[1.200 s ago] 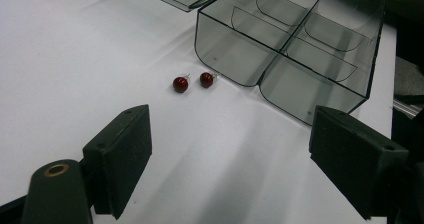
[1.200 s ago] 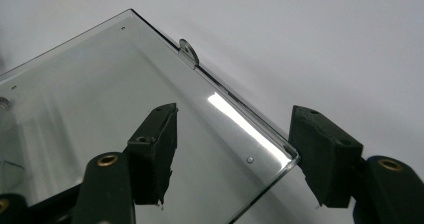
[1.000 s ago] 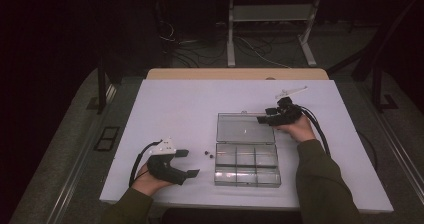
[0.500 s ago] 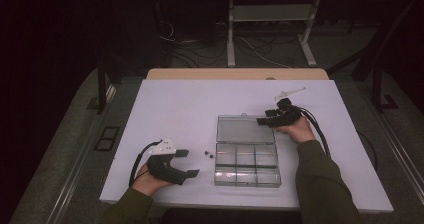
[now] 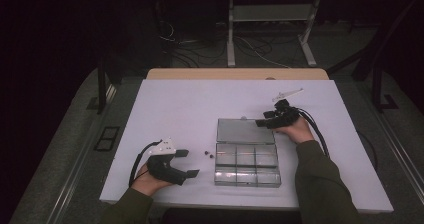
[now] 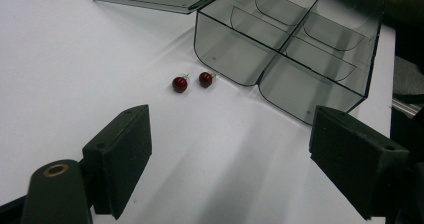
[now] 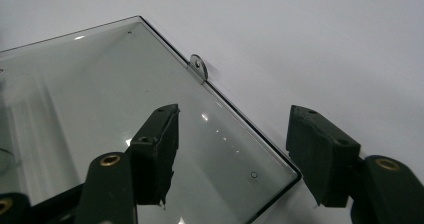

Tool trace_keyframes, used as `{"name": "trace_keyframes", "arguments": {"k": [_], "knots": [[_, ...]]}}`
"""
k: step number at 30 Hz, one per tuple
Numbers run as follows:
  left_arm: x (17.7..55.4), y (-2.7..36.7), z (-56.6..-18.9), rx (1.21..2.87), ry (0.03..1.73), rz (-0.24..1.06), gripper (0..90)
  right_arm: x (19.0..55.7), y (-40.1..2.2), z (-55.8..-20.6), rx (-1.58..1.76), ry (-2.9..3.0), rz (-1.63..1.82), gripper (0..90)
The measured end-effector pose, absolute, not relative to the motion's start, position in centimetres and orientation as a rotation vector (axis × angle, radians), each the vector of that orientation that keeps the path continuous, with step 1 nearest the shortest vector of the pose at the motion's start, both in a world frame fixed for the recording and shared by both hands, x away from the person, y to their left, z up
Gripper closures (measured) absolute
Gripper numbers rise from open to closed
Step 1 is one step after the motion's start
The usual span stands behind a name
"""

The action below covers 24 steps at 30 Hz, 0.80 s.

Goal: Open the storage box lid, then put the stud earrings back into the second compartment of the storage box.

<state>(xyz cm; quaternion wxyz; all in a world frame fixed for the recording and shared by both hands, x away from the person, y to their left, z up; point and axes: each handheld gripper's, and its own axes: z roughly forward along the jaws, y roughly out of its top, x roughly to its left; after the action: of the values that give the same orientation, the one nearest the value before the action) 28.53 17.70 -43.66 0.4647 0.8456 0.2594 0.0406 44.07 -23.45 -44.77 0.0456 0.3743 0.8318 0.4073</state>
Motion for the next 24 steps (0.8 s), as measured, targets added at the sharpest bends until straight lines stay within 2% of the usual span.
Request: {"name": "trace_keyframes", "arguments": {"k": [24], "knots": [[28.5, 17.8, -43.7, 2.076, 0.638, 0.104, 16.4, 40.6, -25.9, -41.2, 1.137, 2.399, 1.319, 26.9]]}}
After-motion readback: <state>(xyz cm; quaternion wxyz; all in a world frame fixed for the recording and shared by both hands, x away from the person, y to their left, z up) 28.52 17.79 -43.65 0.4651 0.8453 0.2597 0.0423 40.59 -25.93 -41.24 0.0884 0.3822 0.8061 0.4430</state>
